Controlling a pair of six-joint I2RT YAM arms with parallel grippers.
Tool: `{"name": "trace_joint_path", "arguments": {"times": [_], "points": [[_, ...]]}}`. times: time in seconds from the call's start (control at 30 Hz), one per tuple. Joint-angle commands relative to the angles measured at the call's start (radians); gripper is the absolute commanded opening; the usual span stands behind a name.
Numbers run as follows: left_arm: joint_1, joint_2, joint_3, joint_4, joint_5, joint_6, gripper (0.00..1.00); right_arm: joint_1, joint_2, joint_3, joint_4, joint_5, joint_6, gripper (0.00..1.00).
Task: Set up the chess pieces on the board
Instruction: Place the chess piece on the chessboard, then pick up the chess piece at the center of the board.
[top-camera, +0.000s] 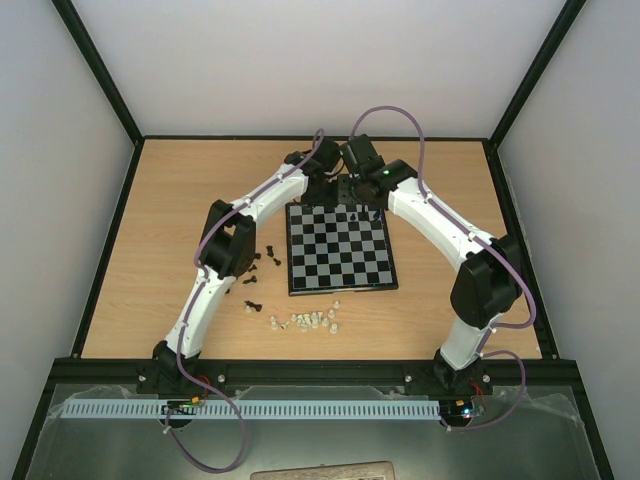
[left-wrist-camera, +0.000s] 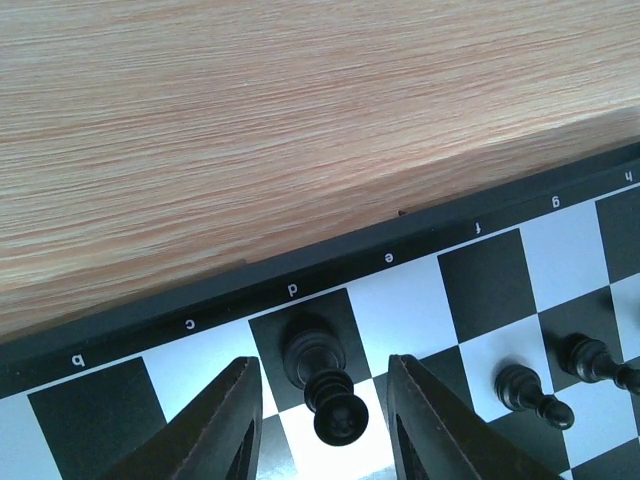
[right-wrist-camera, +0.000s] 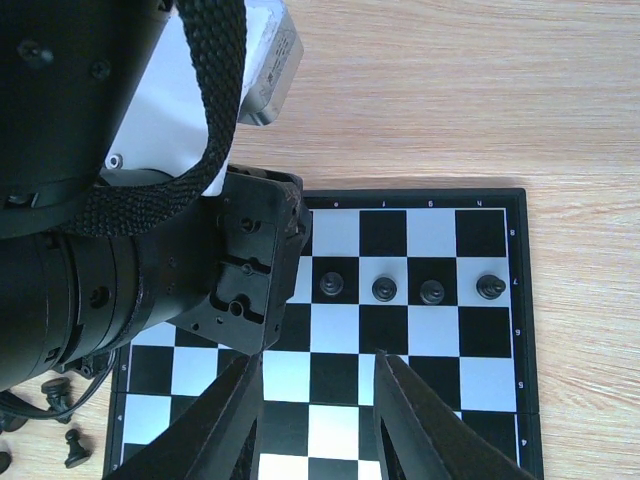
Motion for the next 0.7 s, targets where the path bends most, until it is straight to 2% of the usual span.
{"name": "trace_joint_path", "arguments": {"times": [0.0,0.17,0.33,0.4,0.43,0.47,0.67], "points": [[0.005,-0.044,0.019,0.0,-0.001,-0.002,0.39,-0.003,-0.025,-0.008,-0.003,0.0,0.005,0.31],[0.005,-0.151,-0.018,0.027,-0.026,-0.005,0.53,-0.002,-0.09,-0.064,0.045,-0.018,0.007,0.33],[0.015,-0.356,-0.231,0.114,-0.093,-0.006,0.71,0.001,-0.151,-0.092,0.073,-0.049,0.002,0.37],[0.027,-0.448,-0.342,0.161,-0.102,-0.013,0.81,0.004,-0.172,-0.105,0.088,-0.065,-0.001,0.38],[0.033,-0.491,-0.398,0.182,-0.109,-0.018,0.93,0.006,-0.177,-0.108,0.089,-0.076,-0.002,0.38],[0.039,-0.536,-0.467,0.196,-0.118,-0.024,0.99,0.007,-0.176,-0.107,0.091,-0.09,-0.005,0.38],[0.154,-0.806,-0.8,0.292,-0.137,-0.109,0.99,0.06,-0.091,-0.072,0.085,-0.24,-0.028,0.38]]}}
